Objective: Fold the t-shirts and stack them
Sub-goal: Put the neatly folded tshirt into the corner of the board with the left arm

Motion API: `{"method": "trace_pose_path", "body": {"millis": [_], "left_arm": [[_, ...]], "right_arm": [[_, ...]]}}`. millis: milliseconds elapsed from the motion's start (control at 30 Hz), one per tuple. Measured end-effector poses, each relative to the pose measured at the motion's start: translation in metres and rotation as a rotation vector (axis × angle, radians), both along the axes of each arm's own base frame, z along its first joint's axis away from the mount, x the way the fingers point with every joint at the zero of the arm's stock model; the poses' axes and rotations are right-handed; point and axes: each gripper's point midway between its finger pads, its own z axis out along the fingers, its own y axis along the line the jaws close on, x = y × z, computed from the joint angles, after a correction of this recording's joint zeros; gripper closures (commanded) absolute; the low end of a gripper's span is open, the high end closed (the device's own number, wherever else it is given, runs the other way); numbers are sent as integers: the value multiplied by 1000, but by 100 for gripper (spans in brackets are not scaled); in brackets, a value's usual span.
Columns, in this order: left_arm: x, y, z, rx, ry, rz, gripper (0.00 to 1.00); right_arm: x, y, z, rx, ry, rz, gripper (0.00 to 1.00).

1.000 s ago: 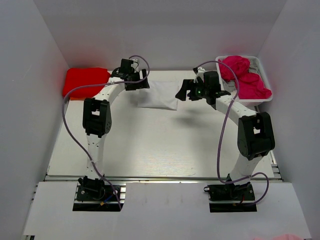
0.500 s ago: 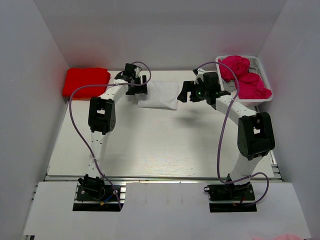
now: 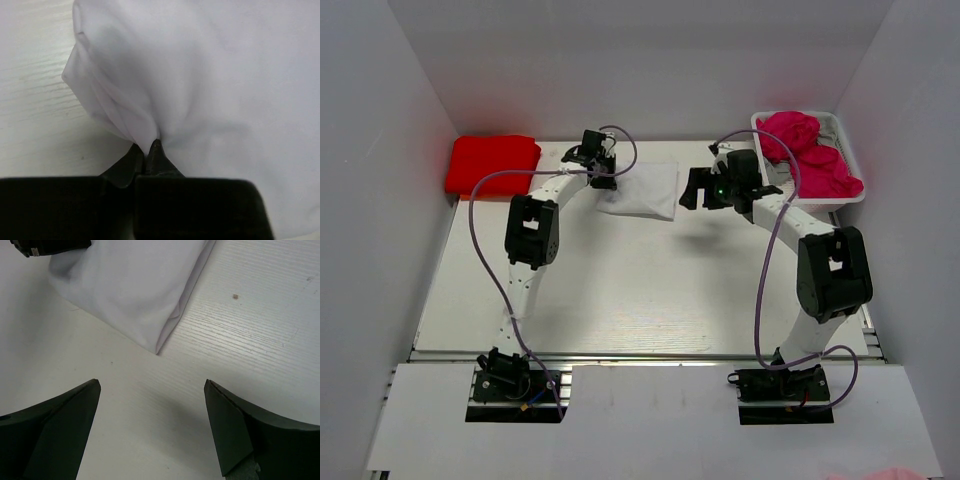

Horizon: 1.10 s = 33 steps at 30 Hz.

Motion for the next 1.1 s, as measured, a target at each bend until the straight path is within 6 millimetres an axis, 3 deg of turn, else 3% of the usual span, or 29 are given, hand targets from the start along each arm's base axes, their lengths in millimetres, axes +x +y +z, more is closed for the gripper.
{"method": "trace_pose_path", "body": {"millis": [200,367,500,700,867,1100], "left_arm": [[2,-7,2,2,-30,-45,100],[-7,7,5,61,-45,-70,100],[-9,26,23,139,-74,-90,100],[-1,60,76,210,-161,-113,100],[9,96,116,267,-235,-104,100],[19,141,129,361,-273,-114,100]], "right_arm": [[-3,-9,1,-27,-12,-39,10],[-5,-15,-1,-43,-14,-61,10],[-7,-16,-3,-44,-8,-61,10],[-24,-21,-11,-46,17,-65,10],[-29,-23,0,-35,-7,-69,10],[-26,-23,15,-20,-52,-76,10]]}}
